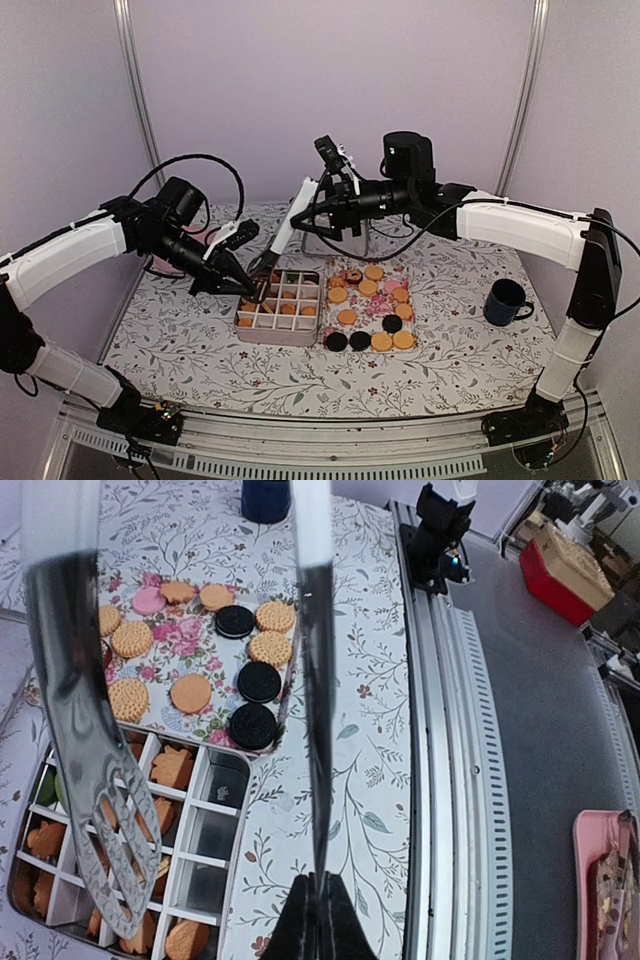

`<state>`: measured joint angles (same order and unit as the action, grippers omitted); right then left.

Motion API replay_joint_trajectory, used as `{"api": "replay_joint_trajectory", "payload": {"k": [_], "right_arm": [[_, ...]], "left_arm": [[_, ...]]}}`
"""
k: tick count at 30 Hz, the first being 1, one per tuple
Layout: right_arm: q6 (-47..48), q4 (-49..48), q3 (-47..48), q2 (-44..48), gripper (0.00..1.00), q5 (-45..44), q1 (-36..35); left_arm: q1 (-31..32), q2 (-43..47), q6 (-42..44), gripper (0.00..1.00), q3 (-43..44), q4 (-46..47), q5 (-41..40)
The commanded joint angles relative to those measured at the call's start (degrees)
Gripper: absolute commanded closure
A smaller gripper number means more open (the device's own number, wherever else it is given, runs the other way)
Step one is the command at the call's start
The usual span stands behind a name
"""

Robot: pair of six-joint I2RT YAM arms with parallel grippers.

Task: Pack the cookies
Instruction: Pass from the left arm to the right

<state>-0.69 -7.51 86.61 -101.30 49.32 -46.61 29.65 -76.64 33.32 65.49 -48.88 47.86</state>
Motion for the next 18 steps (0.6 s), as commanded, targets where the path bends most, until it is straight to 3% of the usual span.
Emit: {"api": "replay_joint_trajectory", "payload": {"k": [1, 18], "right_arm": [[4.8, 7.8, 4.0, -1.6, 0.35, 1.4, -0.6], [6.9, 14.0, 5.2, -4.6, 0.6, -4.4, -2.9]], "left_arm": [[0.8, -1.3, 1.9, 1.0, 1.3, -0.9, -0.3], [0.9, -2.0, 2.9, 1.0, 3.2, -1.9, -1.9]]}}
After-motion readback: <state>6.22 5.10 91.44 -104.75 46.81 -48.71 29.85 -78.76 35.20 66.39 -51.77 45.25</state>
